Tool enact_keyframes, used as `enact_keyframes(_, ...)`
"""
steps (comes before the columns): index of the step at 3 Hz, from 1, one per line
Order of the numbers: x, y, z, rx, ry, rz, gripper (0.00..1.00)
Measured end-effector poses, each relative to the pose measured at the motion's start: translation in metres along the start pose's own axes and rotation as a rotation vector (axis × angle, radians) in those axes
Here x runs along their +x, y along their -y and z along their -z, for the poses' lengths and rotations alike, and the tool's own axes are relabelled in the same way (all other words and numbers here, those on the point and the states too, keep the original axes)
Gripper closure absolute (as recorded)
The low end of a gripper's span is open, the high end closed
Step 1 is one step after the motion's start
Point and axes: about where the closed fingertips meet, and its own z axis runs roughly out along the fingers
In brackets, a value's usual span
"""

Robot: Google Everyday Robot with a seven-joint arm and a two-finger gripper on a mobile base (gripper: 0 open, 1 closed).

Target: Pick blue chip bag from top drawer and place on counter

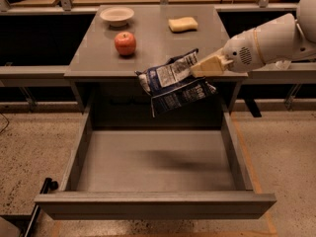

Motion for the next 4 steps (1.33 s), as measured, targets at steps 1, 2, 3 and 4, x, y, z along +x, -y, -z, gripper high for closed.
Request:
enact_keyframes(1, -0.009, 0.021, -0.012, 0.029, 0.054, -0.018, 1.00)
enact_keyframes(2, -0.033, 0.044, -0.013, 0.084, 0.124, 0.010, 1.00)
enact_keyframes(3, -0.057, 0.073, -0.011, 0.140, 0.207, 0.026, 1.00)
enact_keyframes(4, -0.080, 0.103, -0.010, 0.205, 0.273, 0.031, 1.00)
